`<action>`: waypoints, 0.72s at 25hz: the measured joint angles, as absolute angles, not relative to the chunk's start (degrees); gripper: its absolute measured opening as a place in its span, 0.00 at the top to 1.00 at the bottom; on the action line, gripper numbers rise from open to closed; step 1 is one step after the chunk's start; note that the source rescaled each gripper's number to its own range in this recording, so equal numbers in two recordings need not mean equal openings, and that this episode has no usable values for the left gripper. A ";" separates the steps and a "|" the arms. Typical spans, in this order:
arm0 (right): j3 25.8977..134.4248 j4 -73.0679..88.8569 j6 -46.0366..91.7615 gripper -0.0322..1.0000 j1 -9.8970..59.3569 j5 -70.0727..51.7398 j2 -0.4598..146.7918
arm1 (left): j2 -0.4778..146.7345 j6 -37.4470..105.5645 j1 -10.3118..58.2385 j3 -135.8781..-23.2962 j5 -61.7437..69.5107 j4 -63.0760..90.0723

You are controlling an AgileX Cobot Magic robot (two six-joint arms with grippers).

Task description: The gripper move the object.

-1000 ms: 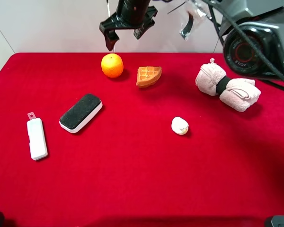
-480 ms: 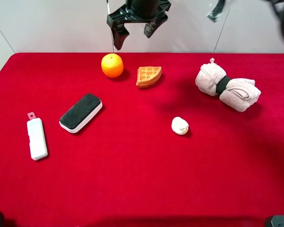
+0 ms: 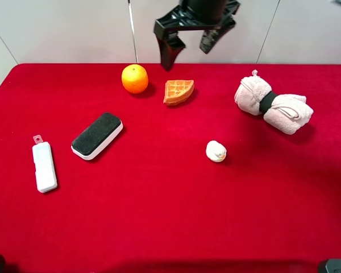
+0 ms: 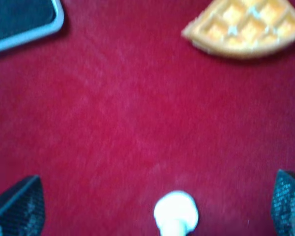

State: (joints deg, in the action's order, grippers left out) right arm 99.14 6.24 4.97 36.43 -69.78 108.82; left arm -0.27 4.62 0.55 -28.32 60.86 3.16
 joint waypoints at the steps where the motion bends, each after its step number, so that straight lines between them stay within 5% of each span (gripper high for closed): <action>1: 97.10 6.24 4.97 0.01 36.43 -69.78 107.42 | -0.27 4.62 0.55 -28.32 60.86 3.16; 18: 69.96 6.24 4.97 0.01 36.43 -69.84 77.07 | -0.27 4.62 0.55 -28.32 60.86 3.16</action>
